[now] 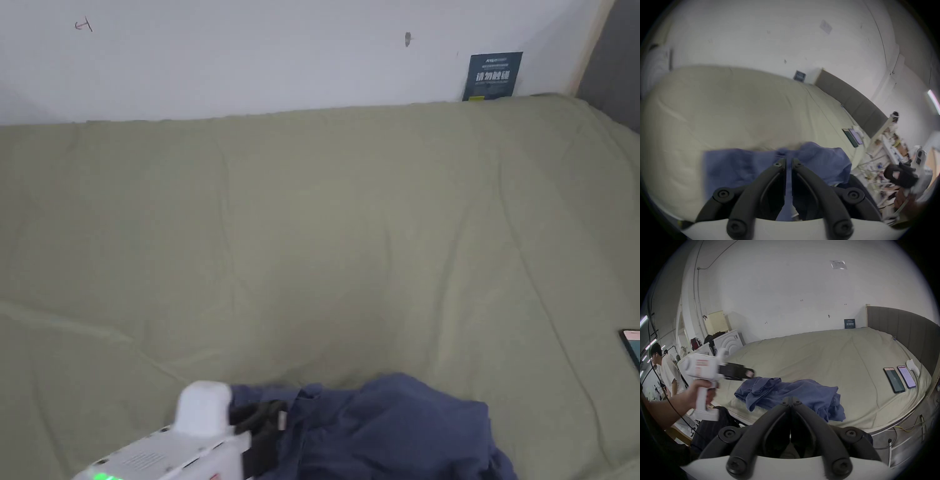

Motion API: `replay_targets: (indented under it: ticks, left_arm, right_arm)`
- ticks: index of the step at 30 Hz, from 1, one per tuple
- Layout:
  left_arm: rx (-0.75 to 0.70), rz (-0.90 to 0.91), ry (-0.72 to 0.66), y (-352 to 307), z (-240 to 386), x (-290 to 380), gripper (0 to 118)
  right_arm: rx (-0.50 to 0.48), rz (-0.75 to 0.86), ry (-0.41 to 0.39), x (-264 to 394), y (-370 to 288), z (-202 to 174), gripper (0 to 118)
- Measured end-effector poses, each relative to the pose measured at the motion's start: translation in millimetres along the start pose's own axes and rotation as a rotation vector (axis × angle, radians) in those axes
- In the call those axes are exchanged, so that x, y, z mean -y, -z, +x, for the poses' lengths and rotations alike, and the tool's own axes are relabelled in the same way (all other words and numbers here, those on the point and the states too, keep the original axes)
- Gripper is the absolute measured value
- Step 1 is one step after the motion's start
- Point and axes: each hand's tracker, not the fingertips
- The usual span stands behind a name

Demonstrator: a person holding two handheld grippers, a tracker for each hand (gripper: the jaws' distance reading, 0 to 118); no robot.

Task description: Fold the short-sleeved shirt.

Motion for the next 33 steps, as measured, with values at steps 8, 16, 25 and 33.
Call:
replay_targets:
  ticks: [8,16,25,33]
  left_arm:
    - [-0.358,-0.07,0.073,-82,-76,24,8]
    - [0.165,-0.019,-0.318,-56,-129,25,118]
    - [0.469,-0.247,-0.792,36,-234,69,118]
    - [0.672,-0.229,-0.548,83,-178,66,118]
  right_arm:
    - [-0.101,-0.007,0.017,-13,30,-13,0]
    - [-0.09,-0.019,0.002,-10,22,-22,0]
    - [0.003,-0.044,0.017,-10,9,-17,0]
    - [0.059,-0.038,0.088,-9,5,-13,0]
